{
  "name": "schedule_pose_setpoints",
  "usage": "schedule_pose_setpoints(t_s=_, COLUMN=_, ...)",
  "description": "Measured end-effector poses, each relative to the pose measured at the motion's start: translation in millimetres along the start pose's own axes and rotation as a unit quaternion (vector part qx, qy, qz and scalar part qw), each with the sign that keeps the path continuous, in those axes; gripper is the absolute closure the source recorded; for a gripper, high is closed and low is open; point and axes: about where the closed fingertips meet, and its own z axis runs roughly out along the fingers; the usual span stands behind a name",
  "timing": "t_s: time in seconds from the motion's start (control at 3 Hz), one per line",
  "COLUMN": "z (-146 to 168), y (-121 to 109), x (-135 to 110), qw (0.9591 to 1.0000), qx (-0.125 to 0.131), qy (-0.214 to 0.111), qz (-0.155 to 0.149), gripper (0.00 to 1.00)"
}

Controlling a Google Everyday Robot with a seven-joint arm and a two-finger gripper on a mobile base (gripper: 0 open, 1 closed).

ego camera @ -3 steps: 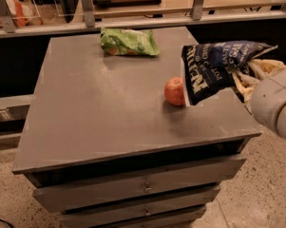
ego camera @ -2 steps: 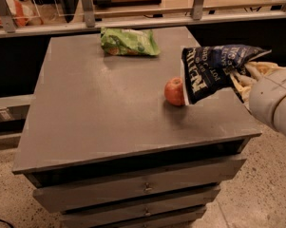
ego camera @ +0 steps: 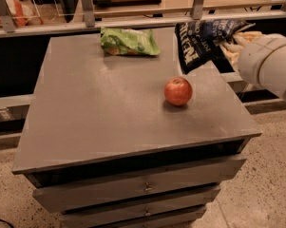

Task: Move blue chip bag near green rice chip bag

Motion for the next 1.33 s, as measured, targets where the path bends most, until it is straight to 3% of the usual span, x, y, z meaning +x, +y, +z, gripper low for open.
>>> schedule_pose_setpoints(t_s=0.33, z=42.6, y=-9.9, x=-14.6, qw=0.9995, qx=-0.005, qy=-0.019, qz=0.024, gripper=1.0)
schedule_pose_setpoints(t_s=0.67, z=87.8, y=-16.4, x=-7.2, qw=0.9977, qx=-0.017, qy=-0.005, qz=0.065, gripper=1.0)
schedule_pose_setpoints(t_s=1.0, z=87.7, y=-16.4, x=-7.3, qw=0.9977, qx=-0.017, qy=-0.005, qz=0.065, gripper=1.0)
schedule_pose_setpoints(t_s=1.33, z=96.1, y=-29.2, x=-8.4, qw=0.9964, qx=0.009, qy=-0.014, qz=0.082, gripper=1.0)
